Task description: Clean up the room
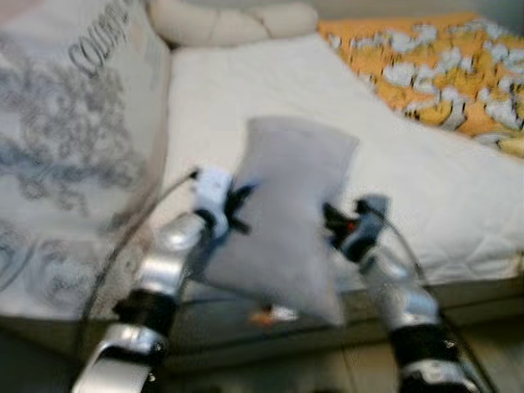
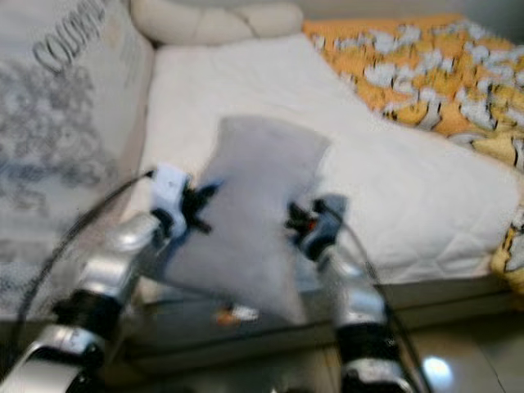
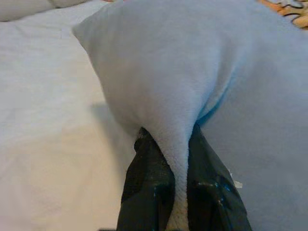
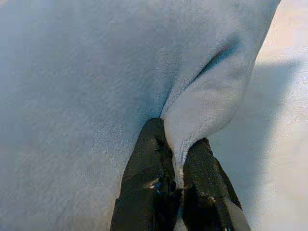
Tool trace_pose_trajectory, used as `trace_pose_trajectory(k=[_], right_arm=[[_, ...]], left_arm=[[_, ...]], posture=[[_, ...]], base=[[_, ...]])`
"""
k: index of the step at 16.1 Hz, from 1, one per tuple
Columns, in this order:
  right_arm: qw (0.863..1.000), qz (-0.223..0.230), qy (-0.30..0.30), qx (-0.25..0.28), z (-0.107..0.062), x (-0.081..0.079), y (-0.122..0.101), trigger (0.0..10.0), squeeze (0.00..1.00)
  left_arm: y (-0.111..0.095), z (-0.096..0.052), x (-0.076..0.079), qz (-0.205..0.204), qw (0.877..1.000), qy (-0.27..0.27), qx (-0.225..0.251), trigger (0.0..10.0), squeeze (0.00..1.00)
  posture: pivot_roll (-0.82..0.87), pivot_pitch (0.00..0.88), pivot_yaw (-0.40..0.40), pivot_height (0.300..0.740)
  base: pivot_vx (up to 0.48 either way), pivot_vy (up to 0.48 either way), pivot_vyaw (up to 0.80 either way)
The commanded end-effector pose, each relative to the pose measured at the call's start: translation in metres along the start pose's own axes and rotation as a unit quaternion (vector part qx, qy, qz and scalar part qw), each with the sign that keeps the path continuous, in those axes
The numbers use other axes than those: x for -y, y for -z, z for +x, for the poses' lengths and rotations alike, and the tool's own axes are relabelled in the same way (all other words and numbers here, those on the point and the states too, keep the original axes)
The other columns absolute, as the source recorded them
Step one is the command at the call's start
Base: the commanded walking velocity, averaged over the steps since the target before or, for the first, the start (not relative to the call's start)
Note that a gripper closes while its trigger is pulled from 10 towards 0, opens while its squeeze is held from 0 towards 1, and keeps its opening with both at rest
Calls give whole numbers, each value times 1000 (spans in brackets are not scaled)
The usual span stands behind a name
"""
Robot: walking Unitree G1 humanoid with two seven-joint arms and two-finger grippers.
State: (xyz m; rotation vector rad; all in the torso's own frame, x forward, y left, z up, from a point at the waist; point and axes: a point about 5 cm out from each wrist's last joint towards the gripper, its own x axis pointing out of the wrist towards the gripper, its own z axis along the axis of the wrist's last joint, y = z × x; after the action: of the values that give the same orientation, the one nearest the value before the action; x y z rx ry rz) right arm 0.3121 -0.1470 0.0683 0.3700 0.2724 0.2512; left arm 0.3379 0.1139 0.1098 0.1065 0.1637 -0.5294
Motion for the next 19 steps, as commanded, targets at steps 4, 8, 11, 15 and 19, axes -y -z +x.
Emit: trace_pose_trajectory(k=[4,8,11,15,19], right_arm=[[999,-15,-38,-4,8,-15,-1,10000,0],[998,-25,-42,-26,5,-15,7,10000,0],[999,-21,-18,-35,5,-6,10,10000,0],[999,-9,49,-7,3,10,7,10000,43],[997,-14,63,36,-4,22,1,10000,1000]], left_arm=[[-10,-5,-20,14,999,-36,15,10000,0],[-10,-5,-22,18,999,-42,13,10000,0],[-10,-3,-20,47,998,-30,15,10000,0],[-16,9,-16,75,997,-7,24,10000,0],[-31,25,-15,119,992,-15,29,10000,0]], posture=[[-33,0,19,740],[-34,0,16,740],[-23,0,5,740],[-47,0,25,740],[-60,0,38,740]], base=[[312,0,794],[315,0,592],[92,0,0],[0,0,0],[0,0,0]])
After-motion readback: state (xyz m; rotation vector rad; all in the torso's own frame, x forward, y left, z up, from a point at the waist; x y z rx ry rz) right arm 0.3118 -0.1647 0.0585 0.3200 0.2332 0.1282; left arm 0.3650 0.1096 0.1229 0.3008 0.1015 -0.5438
